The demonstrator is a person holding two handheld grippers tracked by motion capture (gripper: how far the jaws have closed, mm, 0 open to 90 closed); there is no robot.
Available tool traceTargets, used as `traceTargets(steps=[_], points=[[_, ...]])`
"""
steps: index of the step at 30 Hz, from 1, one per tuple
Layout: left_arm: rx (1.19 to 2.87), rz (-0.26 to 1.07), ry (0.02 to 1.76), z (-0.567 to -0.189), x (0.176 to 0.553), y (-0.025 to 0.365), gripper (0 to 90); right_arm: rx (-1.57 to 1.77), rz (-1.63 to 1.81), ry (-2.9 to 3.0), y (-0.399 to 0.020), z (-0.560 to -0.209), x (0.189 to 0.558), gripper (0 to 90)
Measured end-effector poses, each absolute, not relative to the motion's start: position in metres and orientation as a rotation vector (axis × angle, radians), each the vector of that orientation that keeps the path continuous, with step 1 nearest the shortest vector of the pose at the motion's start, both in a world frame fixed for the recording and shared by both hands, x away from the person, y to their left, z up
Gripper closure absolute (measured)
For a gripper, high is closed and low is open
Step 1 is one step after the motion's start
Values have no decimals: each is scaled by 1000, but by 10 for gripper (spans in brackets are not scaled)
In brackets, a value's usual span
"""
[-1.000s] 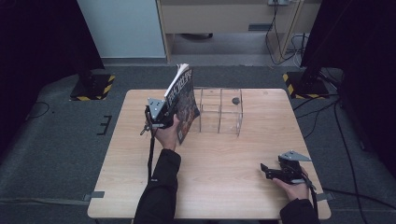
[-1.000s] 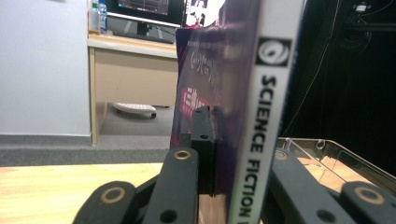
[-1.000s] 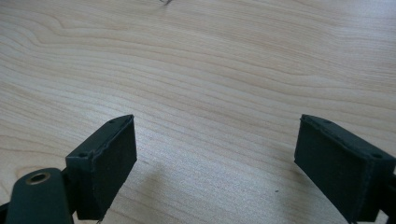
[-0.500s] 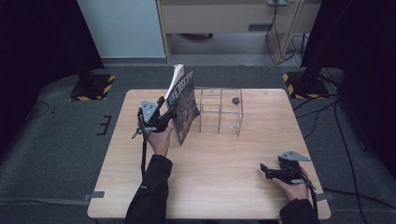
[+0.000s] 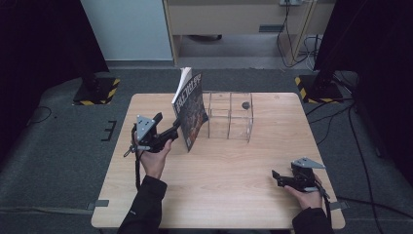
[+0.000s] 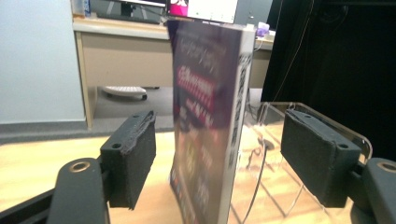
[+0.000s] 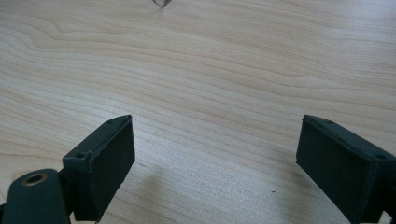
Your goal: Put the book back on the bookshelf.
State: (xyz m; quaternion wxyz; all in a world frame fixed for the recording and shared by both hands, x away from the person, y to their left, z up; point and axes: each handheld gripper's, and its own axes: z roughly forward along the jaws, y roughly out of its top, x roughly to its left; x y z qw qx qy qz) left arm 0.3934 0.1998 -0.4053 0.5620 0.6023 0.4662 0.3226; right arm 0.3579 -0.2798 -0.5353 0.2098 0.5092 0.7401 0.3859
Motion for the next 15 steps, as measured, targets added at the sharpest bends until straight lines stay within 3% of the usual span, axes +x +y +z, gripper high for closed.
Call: traceTargets(steps=[15], points=[[1682, 611, 1299, -479, 352, 240, 168, 1469, 1051, 2022, -287, -529, 358, 85]])
